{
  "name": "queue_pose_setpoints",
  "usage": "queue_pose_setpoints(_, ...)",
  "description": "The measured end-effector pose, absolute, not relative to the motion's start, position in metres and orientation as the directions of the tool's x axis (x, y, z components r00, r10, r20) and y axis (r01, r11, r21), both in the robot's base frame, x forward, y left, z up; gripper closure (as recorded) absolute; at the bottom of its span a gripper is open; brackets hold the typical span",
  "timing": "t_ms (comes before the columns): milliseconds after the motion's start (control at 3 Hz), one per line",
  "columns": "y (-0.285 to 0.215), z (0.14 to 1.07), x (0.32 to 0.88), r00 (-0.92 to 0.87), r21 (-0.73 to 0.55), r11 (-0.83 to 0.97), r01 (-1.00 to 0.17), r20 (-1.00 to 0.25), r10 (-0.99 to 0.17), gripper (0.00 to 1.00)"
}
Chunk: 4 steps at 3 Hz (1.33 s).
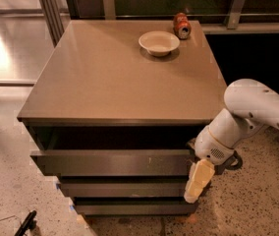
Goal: Open top drawer
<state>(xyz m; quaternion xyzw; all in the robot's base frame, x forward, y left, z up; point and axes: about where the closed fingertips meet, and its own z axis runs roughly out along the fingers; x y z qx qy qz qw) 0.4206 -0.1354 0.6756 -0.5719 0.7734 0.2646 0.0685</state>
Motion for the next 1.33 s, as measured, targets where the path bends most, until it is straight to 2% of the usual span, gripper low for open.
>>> queue_pose_setpoints(1333, -0.15, 0.674, 0.383, -0.333, 0.382, 0.17, -0.908, -0.412, -0.848, 0.0)
